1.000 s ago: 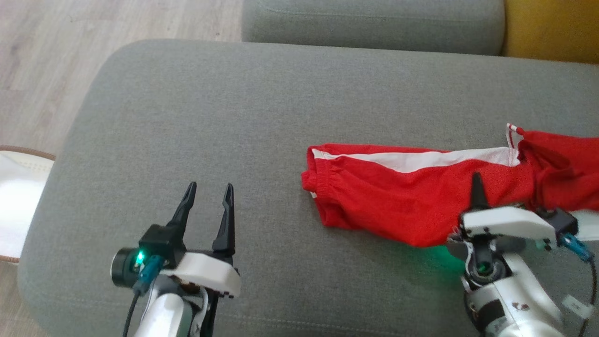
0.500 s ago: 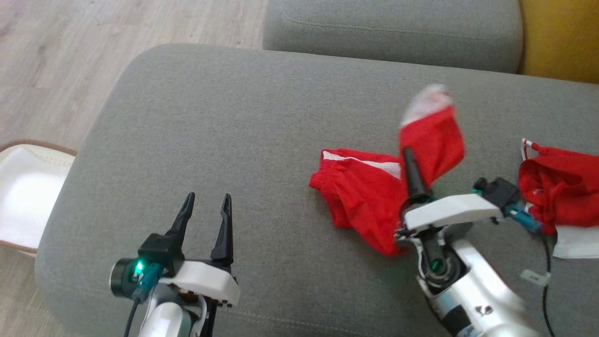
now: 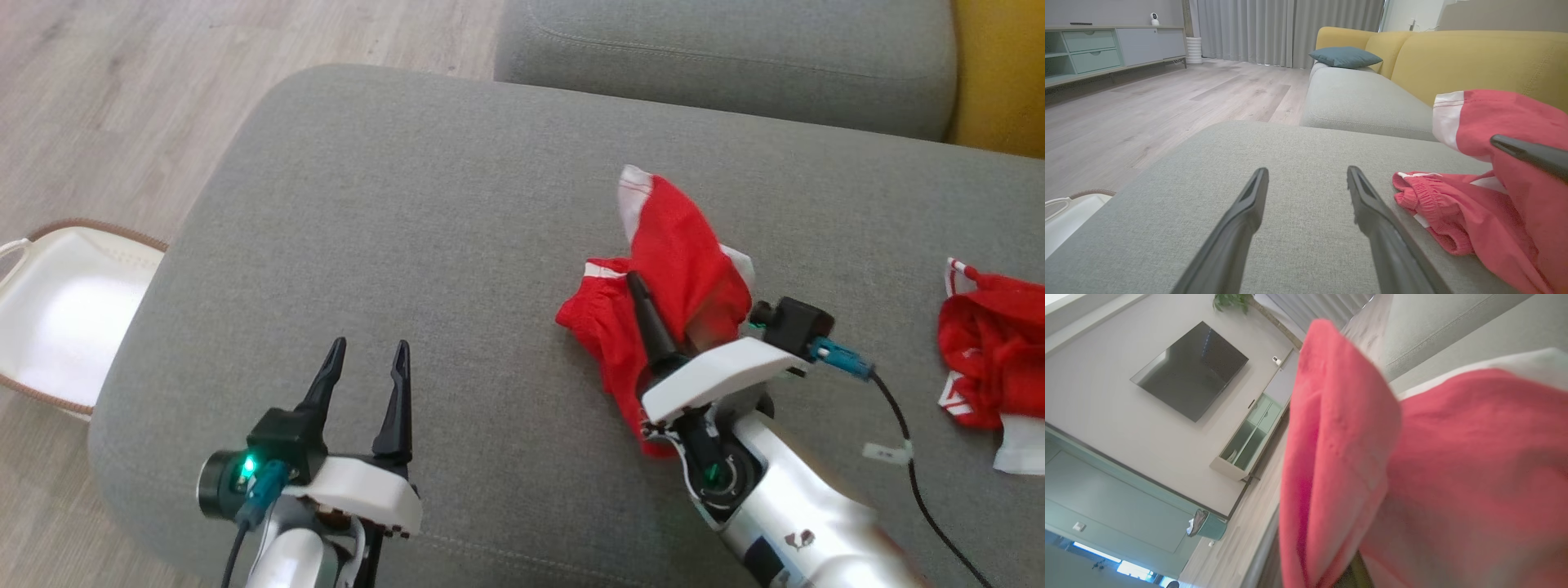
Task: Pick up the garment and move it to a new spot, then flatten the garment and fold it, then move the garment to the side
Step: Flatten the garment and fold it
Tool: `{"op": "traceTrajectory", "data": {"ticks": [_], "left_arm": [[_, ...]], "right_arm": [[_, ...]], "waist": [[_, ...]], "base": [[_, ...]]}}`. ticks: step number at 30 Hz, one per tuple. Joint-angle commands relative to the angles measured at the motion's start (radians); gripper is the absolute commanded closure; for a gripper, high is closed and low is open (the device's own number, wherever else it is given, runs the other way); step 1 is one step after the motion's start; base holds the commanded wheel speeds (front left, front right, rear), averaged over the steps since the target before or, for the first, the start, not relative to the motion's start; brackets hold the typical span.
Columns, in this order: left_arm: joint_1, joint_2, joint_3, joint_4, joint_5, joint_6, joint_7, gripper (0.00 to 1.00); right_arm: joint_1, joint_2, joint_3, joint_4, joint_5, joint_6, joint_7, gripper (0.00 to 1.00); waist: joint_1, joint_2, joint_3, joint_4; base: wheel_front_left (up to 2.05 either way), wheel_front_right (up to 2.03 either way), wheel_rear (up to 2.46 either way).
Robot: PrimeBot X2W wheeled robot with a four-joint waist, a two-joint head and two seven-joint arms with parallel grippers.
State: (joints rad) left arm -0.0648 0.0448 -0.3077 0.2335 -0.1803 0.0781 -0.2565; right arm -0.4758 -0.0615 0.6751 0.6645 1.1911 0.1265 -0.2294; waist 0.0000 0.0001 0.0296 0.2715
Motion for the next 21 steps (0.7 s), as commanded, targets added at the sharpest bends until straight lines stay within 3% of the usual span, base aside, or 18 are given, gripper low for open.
{"op": "traceTrajectory", "data": {"ticks": [1,11,21], "left_arm": [[-0.038,0.005,0.03,-0.026,-0.005,0.002,-0.005,0.0],[-0.045,0.005,0.03,-0.021,-0.012,0.007,-0.005,0.0],[-0.051,0.005,0.019,-0.026,-0.027,0.013,-0.005,0.0]], "right_arm": [[-0.039,0.011,0.026,-0.02,-0.01,0.004,-0.012,0.0],[-0.084,0.011,0.178,0.067,-0.038,0.004,0.003,0.0],[-0.113,0.011,0.297,0.191,-0.009,0.004,0.107,0.0]], "waist": [[0.0,-0.0001,0.0,0.005],[0.0,-0.0001,0.011,0.029],[0.0,-0.0001,0.024,0.032]], "base": [[0.0,0.0,0.0],[0.0,0.0,0.0],[0.0,0.0,0.0]]}}
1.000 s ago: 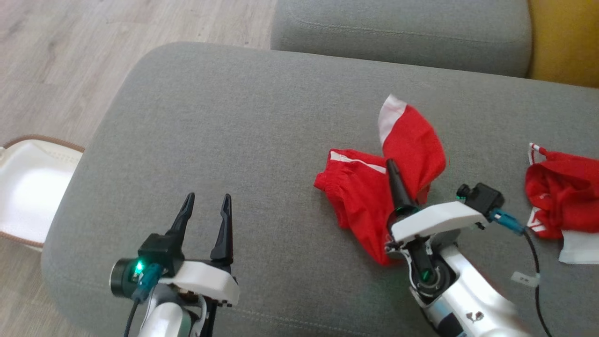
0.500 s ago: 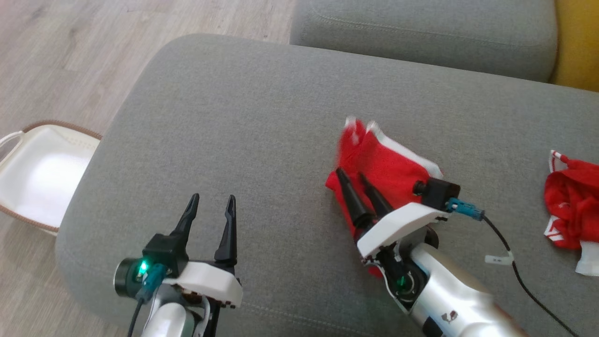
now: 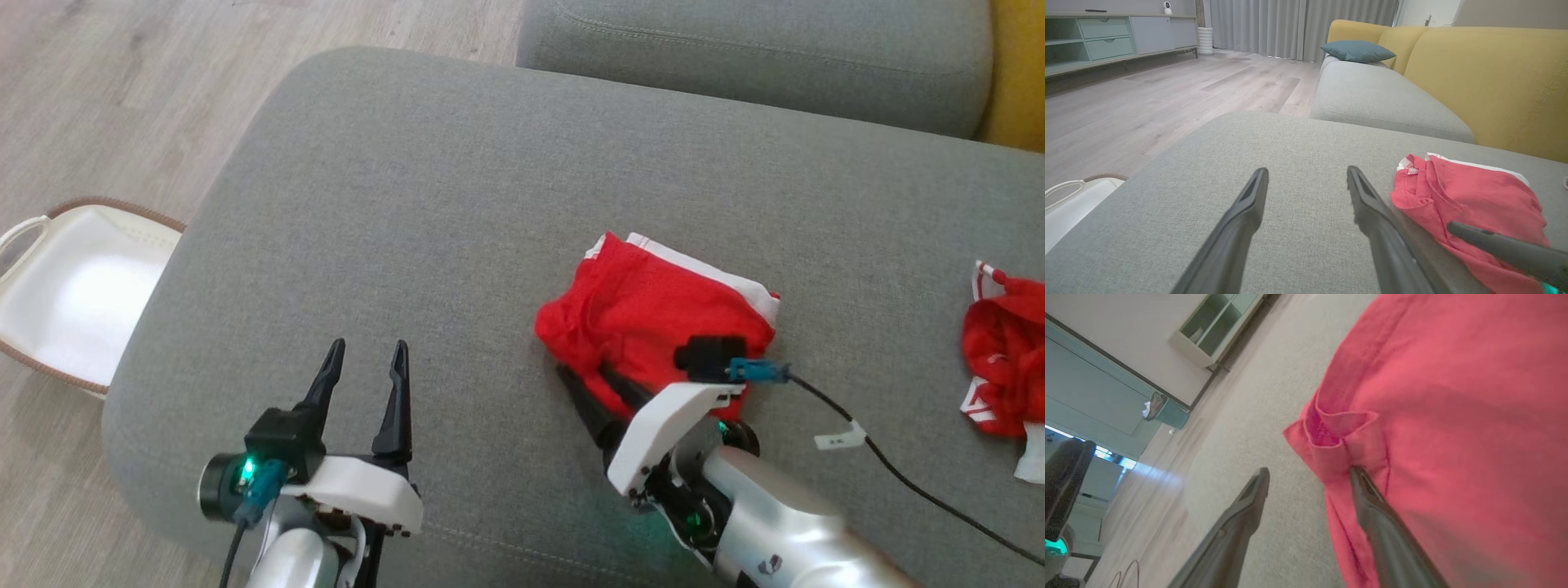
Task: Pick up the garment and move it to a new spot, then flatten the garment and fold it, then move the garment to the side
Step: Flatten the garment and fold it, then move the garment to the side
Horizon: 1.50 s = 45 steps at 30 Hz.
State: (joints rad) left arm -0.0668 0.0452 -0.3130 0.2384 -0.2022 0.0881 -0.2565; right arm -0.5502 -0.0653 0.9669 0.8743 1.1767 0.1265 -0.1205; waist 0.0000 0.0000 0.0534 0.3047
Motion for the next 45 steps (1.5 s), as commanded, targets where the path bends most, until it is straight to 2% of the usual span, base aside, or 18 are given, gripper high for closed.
{"op": "traceTrajectory", "data": {"ticks": [1,8,13,16,20,26,30,33,37,45], "left_arm": [[-0.049,0.005,0.024,-0.031,-0.006,0.004,-0.005,0.0],[-0.05,0.005,0.036,-0.038,-0.007,0.009,-0.005,0.0],[-0.05,0.005,0.045,-0.059,-0.011,0.01,-0.005,0.0],[-0.049,0.005,0.052,-0.08,-0.018,0.014,-0.005,0.0],[-0.046,0.005,0.061,-0.093,-0.013,0.024,-0.005,0.0],[-0.04,0.005,0.072,-0.123,-0.012,0.032,-0.005,0.0],[-0.027,0.005,0.079,-0.131,0.002,0.037,-0.005,0.0],[-0.017,0.005,0.084,-0.136,0.024,0.038,-0.005,0.0],[0.005,0.005,0.089,-0.132,0.041,0.039,-0.005,0.0],[0.017,0.005,0.095,-0.133,0.051,0.038,-0.005,0.0]], "right_arm": [[-0.043,0.015,0.021,-0.015,0.004,0.004,0.003,0.0],[-0.094,0.015,0.051,0.005,-0.045,0.004,-0.092,0.0],[-0.144,0.002,-0.018,0.074,-0.17,0.004,-0.139,0.0],[-0.161,-0.054,-0.167,0.002,-0.346,0.004,-0.141,0.0],[-0.037,-0.092,-0.416,-0.167,-0.616,0.004,-0.141,0.0],[0.219,-0.035,-0.741,-0.431,-0.984,0.004,-0.141,0.0],[0.357,0.006,-0.851,-0.57,-1.119,0.004,-0.141,0.0],[0.433,0.014,-0.893,-0.638,-1.143,0.004,-0.141,0.0],[0.499,0.015,-0.903,-0.683,-1.084,0.004,-0.135,0.0],[0.504,0.015,-0.903,-0.704,-1.071,0.004,-0.114,0.0]], "waist": [[0.0,0.0,0.001,-0.003],[0.0,0.0,-0.006,-0.045],[0.0,0.0,-0.021,-0.094],[0.0,0.0,-0.027,-0.129],[0.0,0.0,-0.035,-0.17],[0.0,0.0,-0.043,-0.22],[0.0,0.0,-0.047,-0.243],[0.0,0.0,-0.048,-0.252],[0.0,0.0,-0.048,-0.258],[0.0,0.0,-0.046,-0.254]], "base": [[0.0,0.0,0.0],[0.0,0.0,0.0],[0.0,0.0,0.0],[0.0,0.0,0.0],[0.0,0.0,0.0],[0.0,0.0,0.0],[0.0,0.0,0.0],[0.0,0.0,0.0],[0.0,0.0,0.0],[0.0,0.0,0.0]]}}
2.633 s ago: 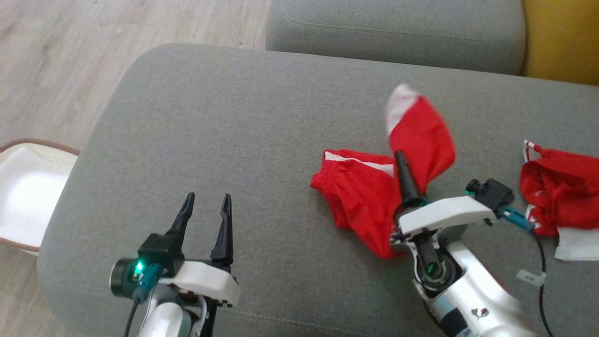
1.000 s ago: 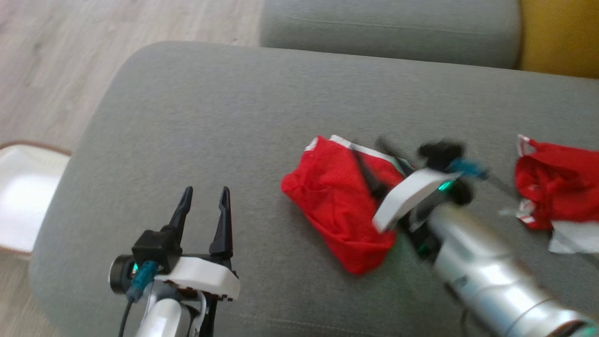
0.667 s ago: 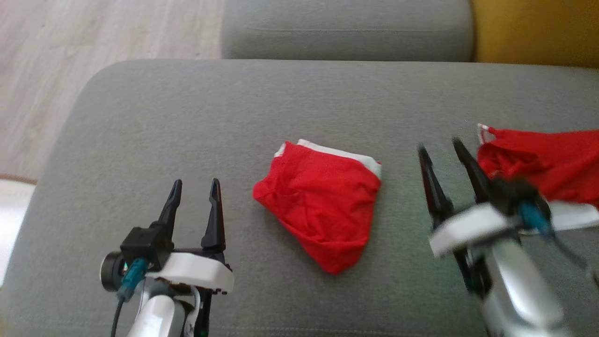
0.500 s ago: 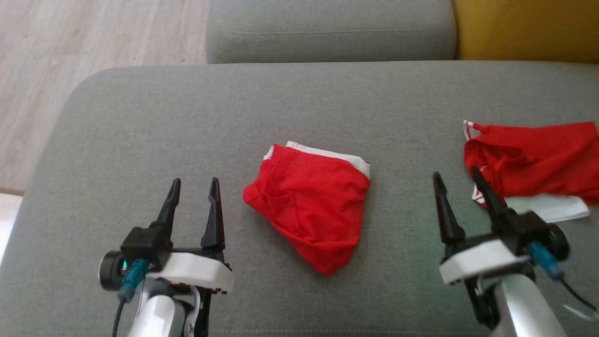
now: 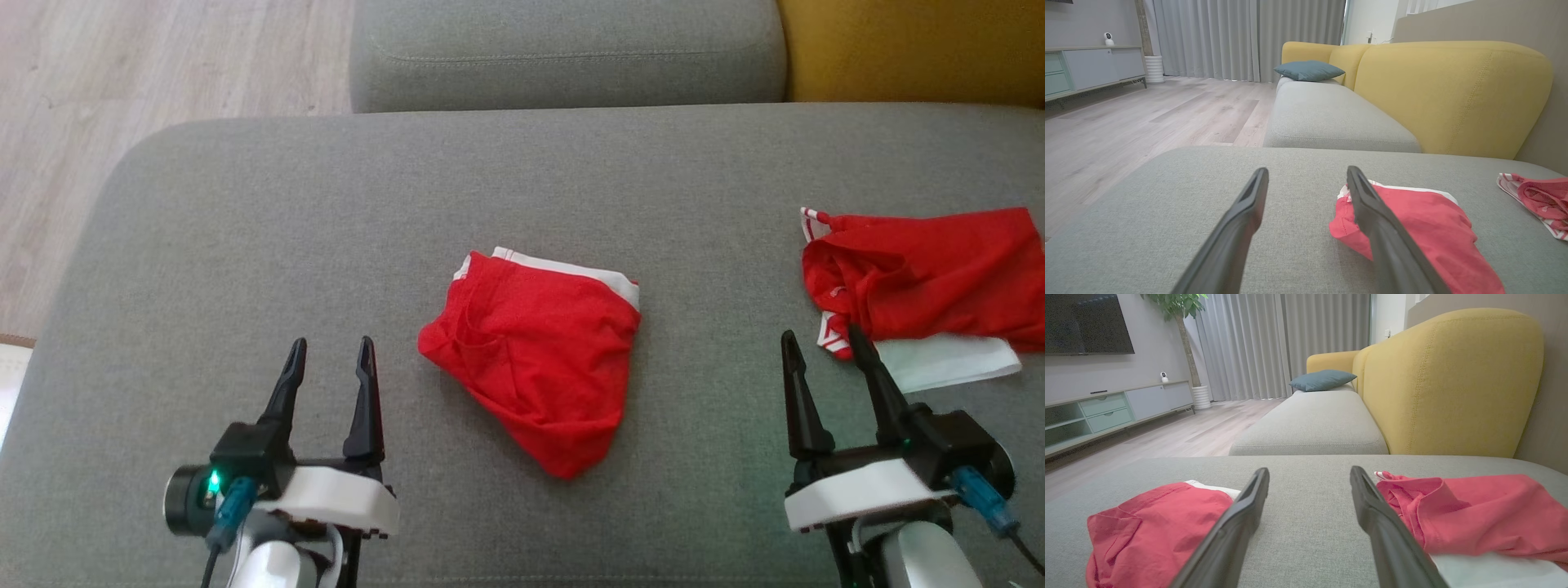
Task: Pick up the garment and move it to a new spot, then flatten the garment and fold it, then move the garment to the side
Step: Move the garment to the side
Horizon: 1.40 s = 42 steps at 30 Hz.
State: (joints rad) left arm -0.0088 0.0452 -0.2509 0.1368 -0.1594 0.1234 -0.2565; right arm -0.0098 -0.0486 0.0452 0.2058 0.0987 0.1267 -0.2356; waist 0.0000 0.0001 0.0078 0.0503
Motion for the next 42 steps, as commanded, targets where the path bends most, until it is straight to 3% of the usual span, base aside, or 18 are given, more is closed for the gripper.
{"op": "traceTrajectory", "data": {"ticks": [1,9,17,22,28,37,39,40,42], "left_arm": [[-0.041,0.005,0.032,-0.032,0.008,0.003,-0.005,0.0],[-0.046,0.005,0.019,-0.034,0.005,-0.002,-0.005,0.0],[-0.085,0.005,0.001,-0.015,0.006,-0.019,-0.005,0.0],[-0.111,0.005,-0.013,-0.005,0.001,-0.025,-0.005,0.0],[-0.135,0.005,-0.026,0.001,-0.007,-0.022,-0.005,0.0],[-0.141,0.005,-0.027,0.004,-0.009,-0.02,-0.005,0.0],[-0.142,0.005,-0.027,0.004,-0.01,-0.019,-0.005,0.0],[-0.142,0.005,-0.027,0.004,-0.009,-0.02,-0.005,0.0],[-0.143,0.005,-0.026,0.006,-0.009,-0.02,-0.005,0.0]], "right_arm": [[-0.037,-0.002,0.018,-0.036,0.007,0.004,0.003,0.0],[-0.038,-0.002,0.032,-0.031,0.018,0.004,0.026,0.0],[-0.109,-0.002,0.207,0.035,0.178,0.004,0.144,0.0],[-0.18,-0.002,0.289,0.142,0.295,0.004,0.207,0.0],[-0.26,-0.002,0.28,0.305,0.351,0.004,0.222,0.0],[-0.357,-0.002,0.319,0.471,0.375,0.004,0.191,0.0],[-0.368,-0.002,0.332,0.485,0.363,0.004,0.188,0.04],[-0.38,-0.002,0.345,0.498,0.345,0.004,0.185,1.0],[-0.404,-0.002,0.36,0.523,0.283,0.004,0.164,1.0]], "waist": [[0.0,-0.0001,0.0,0.002],[0.0,-0.0001,0.017,0.018],[0.0,-0.0001,0.095,0.059],[0.0,-0.0001,0.132,0.099],[0.0,-0.0001,0.157,0.155],[0.0,-0.0001,0.178,0.184],[0.0,-0.0001,0.179,0.182],[0.0,-0.0001,0.181,0.18],[0.0,-0.0001,0.18,0.17]], "base": [[0.0,0.0,0.0],[0.0,0.0,0.0],[0.0,0.0,0.0],[0.0,0.0,0.0],[0.0,0.0,0.0],[0.0,0.0,0.0],[0.0,0.0,0.0],[0.0,0.0,0.0],[0.0,0.0,0.0]]}}
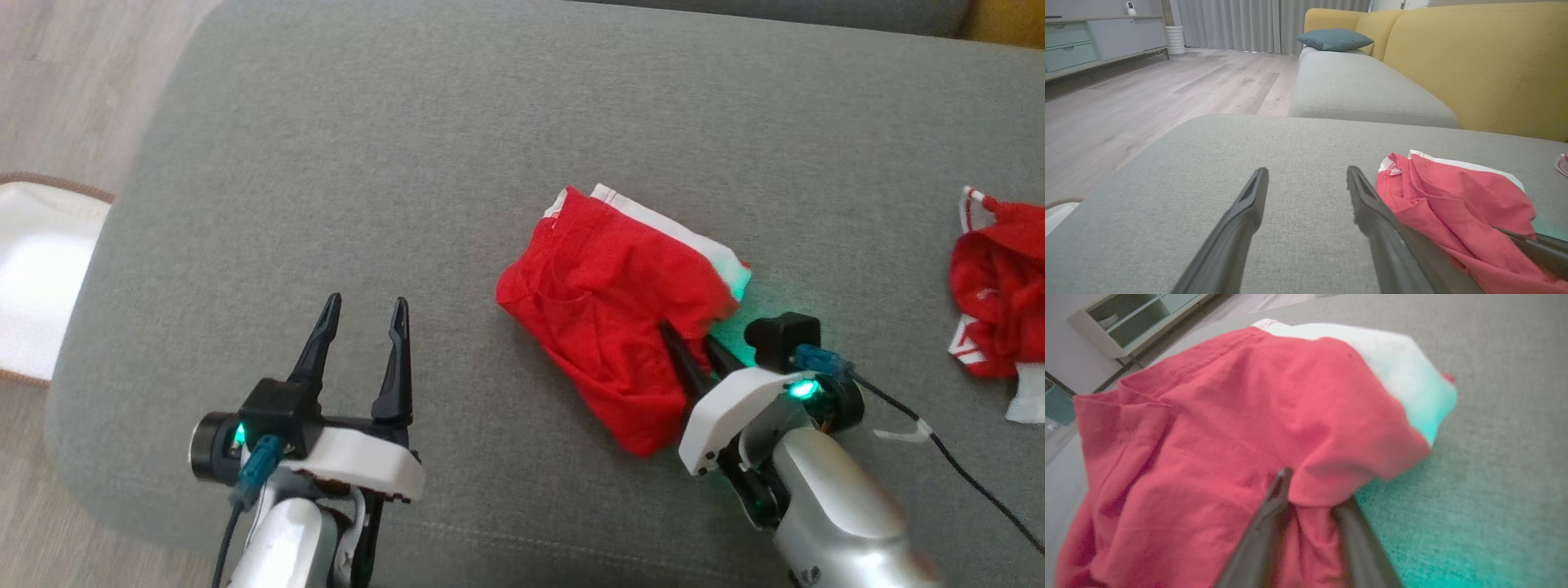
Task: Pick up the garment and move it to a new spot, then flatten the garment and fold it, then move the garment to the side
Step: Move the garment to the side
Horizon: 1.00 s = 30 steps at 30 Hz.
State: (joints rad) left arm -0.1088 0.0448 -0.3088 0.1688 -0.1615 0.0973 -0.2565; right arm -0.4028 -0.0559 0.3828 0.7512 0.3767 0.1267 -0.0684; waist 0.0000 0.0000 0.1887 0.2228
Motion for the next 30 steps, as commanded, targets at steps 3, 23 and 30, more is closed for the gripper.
{"op": "traceTrajectory", "data": {"ticks": [3,23,30], "left_arm": [[-0.044,0.005,0.033,-0.026,-0.006,0.004,-0.005,0.0],[-0.098,0.005,0.04,-0.041,0.014,-0.017,-0.005,0.0],[-0.149,0.005,0.038,-0.049,0.02,-0.029,-0.005,0.0]], "right_arm": [[-0.043,0.006,0.02,0.003,-0.096,0.004,-0.04,1.0],[-0.381,-0.565,0.655,-0.317,-0.082,0.004,0.148,1.0],[-0.557,-0.842,0.852,-0.461,0.059,0.004,0.231,1.0]], "waist": [[0.0,0.0,-0.007,-0.029],[0.0,0.0,0.041,-0.323],[0.0,0.0,0.116,-0.351]], "base": [[0.0,0.0,0.0],[0.0,0.0,0.0],[0.0,0.0,0.0]]}}
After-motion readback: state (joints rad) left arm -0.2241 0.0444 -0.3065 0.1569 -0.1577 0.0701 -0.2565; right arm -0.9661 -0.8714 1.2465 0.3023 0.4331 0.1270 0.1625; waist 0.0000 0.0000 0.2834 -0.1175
